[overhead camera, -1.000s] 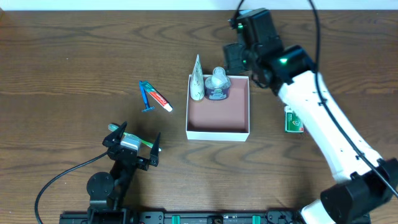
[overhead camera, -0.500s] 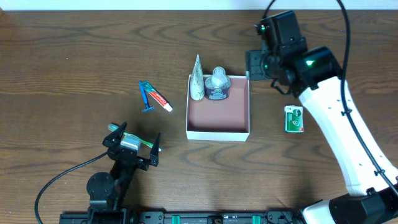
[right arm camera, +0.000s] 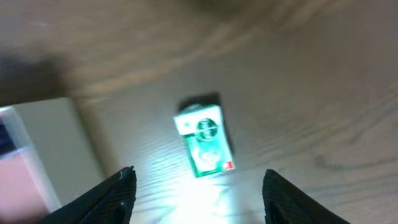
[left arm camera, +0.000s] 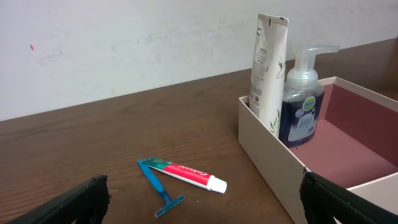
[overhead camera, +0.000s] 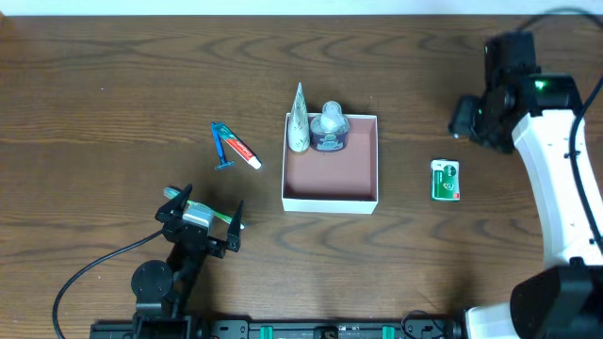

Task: Pack container
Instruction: 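Move the right gripper to the green Dettol soap bar and grasp it, then carry the soap bar into the box and release it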

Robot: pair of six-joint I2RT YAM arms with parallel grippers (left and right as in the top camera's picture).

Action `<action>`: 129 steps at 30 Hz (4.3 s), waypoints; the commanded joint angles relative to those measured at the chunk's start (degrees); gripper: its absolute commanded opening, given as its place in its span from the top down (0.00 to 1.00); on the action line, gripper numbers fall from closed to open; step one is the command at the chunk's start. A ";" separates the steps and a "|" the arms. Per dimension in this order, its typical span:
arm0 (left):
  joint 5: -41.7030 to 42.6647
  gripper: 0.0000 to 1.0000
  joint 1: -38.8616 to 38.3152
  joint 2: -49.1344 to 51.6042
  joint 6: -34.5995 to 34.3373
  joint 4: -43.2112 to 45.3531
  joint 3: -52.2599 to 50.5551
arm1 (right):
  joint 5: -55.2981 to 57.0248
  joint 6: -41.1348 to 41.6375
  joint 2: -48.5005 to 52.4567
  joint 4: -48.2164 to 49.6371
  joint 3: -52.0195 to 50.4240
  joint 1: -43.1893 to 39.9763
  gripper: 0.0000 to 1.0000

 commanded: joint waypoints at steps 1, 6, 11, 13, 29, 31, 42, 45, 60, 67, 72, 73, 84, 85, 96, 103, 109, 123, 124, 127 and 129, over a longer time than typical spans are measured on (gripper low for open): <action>0.59 0.02 0.35 -0.09 0.76 -1.86 -1.20 | -0.07 -1.51 -0.28 3.56 -7.15 -2.38 0.35; 0.59 0.02 0.35 -0.09 0.76 -1.86 -1.20 | -2.56 -7.67 -0.28 14.21 -18.60 -3.65 0.33; 0.59 0.02 0.35 -0.09 0.76 -1.86 -1.20 | -5.92 -14.84 -0.28 21.20 -25.35 -3.63 0.33; 0.59 0.02 0.35 -0.09 0.76 -1.86 -1.20 | -6.05 -16.68 -0.28 22.84 -27.36 -3.65 0.32; 0.59 0.02 0.35 -0.09 0.76 -1.86 -1.20 | -10.99 -19.93 -0.28 44.11 -41.24 -3.65 0.21; 0.59 0.02 0.35 -0.09 0.76 -1.86 -1.20 | -10.99 -19.93 -0.26 45.24 -41.42 -3.65 0.21; 0.59 0.02 0.35 -0.09 0.76 -1.86 -1.20 | -10.78 -20.09 -0.24 48.78 -41.42 -3.65 0.31; 0.59 0.02 0.35 -0.09 0.76 -1.86 -1.20 | -10.80 -20.61 -0.24 48.76 -41.46 -3.65 0.31; 0.61 0.02 0.35 -0.09 0.76 -1.86 -1.20 | -10.78 -20.57 -0.24 49.99 -44.70 -3.65 0.31; 0.59 0.02 0.35 -0.09 0.76 -1.86 -1.20 | -10.80 -20.37 -0.24 50.07 -44.81 -3.65 0.53; 0.59 0.02 0.35 -0.09 0.76 -1.86 -1.20 | -10.82 -20.00 -0.24 50.88 -44.81 -3.65 0.57; 0.59 0.02 0.35 -0.09 0.76 -1.86 -1.20 | -10.86 -19.45 -0.24 51.34 -44.74 -3.63 0.57; 0.59 0.02 0.35 -0.09 0.76 -1.86 -1.20 | -20.00 -17.99 -0.55 41.51 -31.80 -3.48 0.61; 0.59 0.02 0.35 -0.09 0.76 -1.86 -1.20 | -21.51 -17.90 -0.57 40.52 -30.56 -3.48 0.61; 0.59 0.02 0.35 -0.09 0.76 -1.86 -1.20 | -39.85 -11.72 -0.81 37.77 -22.95 -1.75 0.59; 0.59 0.02 0.35 -0.09 0.76 -1.86 -1.20 | -41.81 -6.36 -0.81 42.38 -22.93 2.19 0.59; 0.59 0.02 0.35 -0.09 0.76 -1.86 -1.20 | -43.34 -2.01 -0.81 47.47 -22.93 6.01 0.60; 0.59 0.02 0.35 -0.09 0.76 -1.86 -1.20 | -21.55 8.13 -0.79 45.94 -22.95 17.40 0.60; 0.59 0.02 0.35 -0.09 0.76 -1.86 -1.20 | -20.55 8.22 -0.79 45.97 -22.95 17.86 0.59; 0.59 0.02 0.35 -0.09 0.76 -1.86 -1.20 | -18.80 8.22 -0.79 45.94 -22.95 18.69 0.48; 0.59 0.02 0.35 -0.09 0.76 -1.86 -1.20 | -18.67 8.20 -0.79 45.94 -22.95 18.71 0.39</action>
